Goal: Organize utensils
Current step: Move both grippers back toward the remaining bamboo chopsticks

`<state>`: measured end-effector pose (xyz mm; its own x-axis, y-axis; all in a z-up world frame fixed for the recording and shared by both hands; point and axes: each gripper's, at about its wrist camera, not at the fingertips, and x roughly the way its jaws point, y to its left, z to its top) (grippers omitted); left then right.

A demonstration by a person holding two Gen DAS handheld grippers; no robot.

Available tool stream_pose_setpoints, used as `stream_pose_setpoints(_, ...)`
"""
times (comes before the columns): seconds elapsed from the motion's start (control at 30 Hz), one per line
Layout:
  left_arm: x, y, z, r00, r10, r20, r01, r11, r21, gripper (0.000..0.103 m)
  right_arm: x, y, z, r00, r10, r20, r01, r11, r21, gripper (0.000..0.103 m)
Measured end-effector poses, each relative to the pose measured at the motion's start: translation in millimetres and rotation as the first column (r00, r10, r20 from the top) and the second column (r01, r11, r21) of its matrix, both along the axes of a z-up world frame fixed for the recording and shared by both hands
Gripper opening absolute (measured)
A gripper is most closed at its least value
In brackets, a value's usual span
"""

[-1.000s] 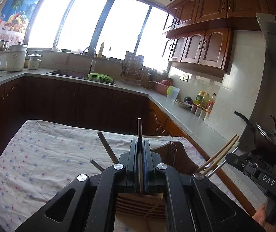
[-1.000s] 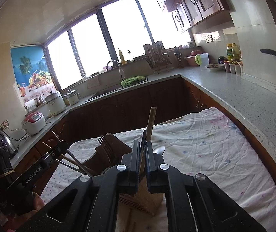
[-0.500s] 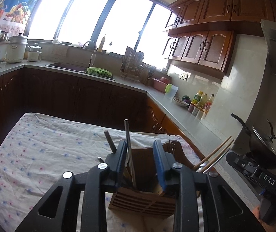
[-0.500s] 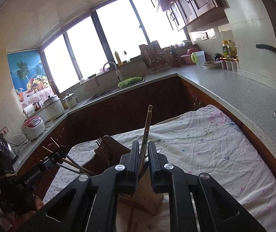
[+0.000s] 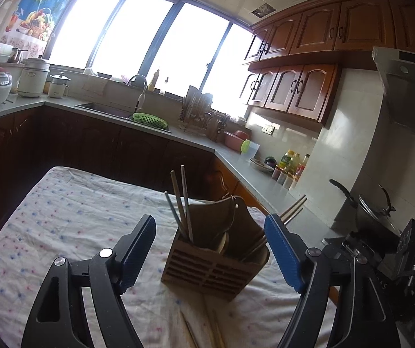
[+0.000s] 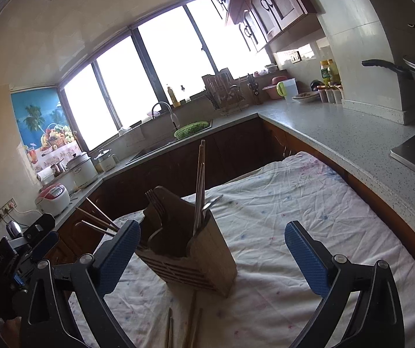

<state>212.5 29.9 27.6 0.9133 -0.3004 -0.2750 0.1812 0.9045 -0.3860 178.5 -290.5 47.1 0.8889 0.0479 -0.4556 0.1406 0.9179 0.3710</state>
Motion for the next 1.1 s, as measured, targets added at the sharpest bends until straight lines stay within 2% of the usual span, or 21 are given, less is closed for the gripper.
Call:
stream_pose_setpoints(0.27, -48, 16, -22, 0.993, 0.029, -0.111, -0.031, 0.999, -0.014, 0.079, -43, 11, -15, 0.999, 0.015, -0.039, -0.015, 1.0, -0.013, 0.101)
stream_pose_setpoints(0.57, -78, 17, -31, 0.975, 0.038, -0.219, -0.034, 0.999, 0.024, 0.079, -84, 16, -33, 0.996, 0.008, -0.094, -0.007, 1.0, 0.015, 0.101)
stream_pose_setpoints(0.9, -76, 7, -39, 0.942, 0.037, -0.334, -0.019, 0.998, 0.055, 0.079, -104, 18, -59, 0.984, 0.014, -0.176, -0.008, 0.999, 0.035, 0.101)
stream_pose_setpoints(1.1, -52, -16, -48, 0.899, 0.034, -0.436, 0.028, 0.991, 0.134, 0.079, -107, 16, -70, 0.977, 0.008, -0.211, 0.003, 0.999, 0.05, 0.101)
